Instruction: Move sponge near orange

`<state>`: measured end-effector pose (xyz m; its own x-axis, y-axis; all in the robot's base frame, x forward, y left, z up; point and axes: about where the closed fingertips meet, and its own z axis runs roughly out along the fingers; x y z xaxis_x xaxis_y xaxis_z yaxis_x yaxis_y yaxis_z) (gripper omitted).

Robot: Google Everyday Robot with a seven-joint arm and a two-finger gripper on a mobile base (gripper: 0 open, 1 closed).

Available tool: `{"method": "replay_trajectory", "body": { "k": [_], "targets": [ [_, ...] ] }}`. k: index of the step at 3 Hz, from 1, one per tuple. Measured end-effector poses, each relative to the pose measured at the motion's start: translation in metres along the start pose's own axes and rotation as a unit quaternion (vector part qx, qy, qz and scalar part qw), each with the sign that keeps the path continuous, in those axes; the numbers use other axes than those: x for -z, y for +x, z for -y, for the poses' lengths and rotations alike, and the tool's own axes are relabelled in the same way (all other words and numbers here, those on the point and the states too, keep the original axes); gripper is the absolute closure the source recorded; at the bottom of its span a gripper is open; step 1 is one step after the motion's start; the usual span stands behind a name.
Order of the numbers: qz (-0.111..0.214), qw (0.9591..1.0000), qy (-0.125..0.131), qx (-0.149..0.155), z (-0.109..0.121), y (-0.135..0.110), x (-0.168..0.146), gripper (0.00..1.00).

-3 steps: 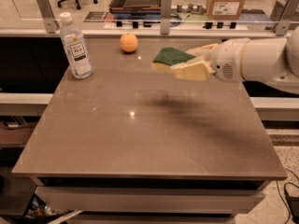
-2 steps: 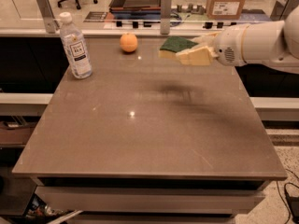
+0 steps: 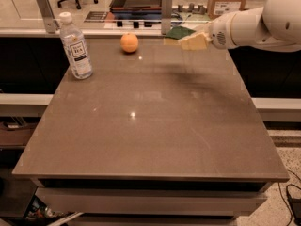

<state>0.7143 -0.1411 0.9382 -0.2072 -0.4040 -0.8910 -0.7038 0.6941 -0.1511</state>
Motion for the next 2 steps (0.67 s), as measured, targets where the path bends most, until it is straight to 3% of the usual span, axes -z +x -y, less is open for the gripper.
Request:
{"method": "replay_trajectory", "body": {
  "k": [2],
  "targets": [
    [-0.024,0.9996,0.008,0.011,0.030,-0.006,-0.064,1.00]
  ]
}}
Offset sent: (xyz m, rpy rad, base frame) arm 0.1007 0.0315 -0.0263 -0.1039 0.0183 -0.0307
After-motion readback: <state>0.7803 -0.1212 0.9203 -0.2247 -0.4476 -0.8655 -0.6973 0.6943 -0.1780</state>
